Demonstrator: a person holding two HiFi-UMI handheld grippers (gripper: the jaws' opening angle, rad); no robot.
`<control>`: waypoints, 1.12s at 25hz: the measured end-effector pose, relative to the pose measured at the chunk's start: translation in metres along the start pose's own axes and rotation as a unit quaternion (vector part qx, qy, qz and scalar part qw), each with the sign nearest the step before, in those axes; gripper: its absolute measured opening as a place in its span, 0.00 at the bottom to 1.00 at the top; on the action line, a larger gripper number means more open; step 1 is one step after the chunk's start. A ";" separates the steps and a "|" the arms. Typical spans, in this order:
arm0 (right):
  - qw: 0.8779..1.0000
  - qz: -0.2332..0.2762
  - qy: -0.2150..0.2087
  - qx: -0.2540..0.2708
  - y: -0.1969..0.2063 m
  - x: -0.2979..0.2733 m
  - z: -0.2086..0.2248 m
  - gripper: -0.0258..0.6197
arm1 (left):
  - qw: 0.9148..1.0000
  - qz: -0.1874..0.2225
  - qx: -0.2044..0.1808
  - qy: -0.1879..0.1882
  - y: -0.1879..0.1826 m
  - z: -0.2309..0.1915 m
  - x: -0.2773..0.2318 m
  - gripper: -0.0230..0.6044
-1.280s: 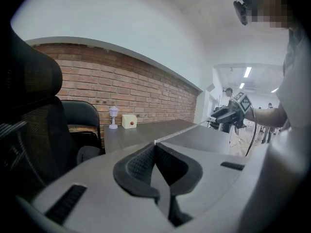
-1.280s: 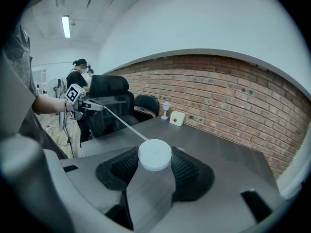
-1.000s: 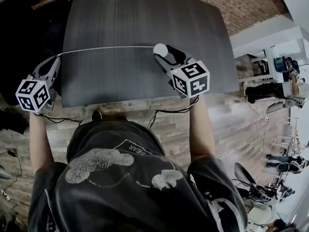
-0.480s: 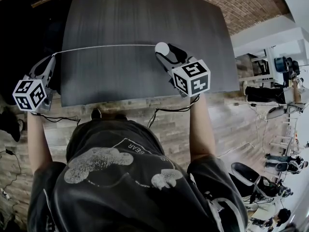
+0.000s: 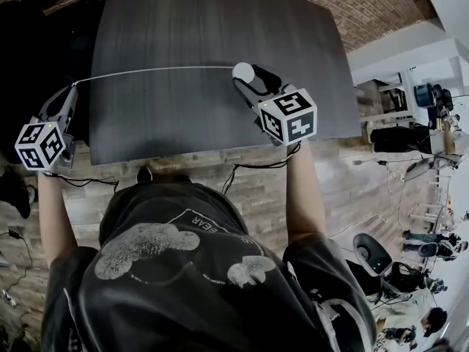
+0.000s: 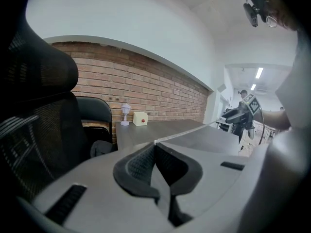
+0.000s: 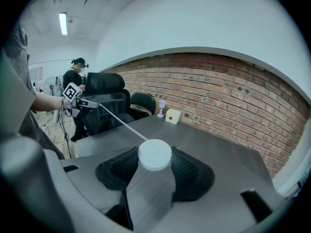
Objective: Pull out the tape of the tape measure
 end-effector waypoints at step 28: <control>0.998 0.015 0.028 0.049 0.009 0.010 -0.008 0.40 | 0.999 0.043 0.019 -0.012 -0.001 0.003 0.000 0.05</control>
Point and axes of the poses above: the fingertips, and each gripper's own axes: x backward along the fingers, z to its right, y out of its underside, the point moved 1 cm from there along x, backward along the fingers, and after that the axes turned 10 degrees about -y, right-handed, at the moved point
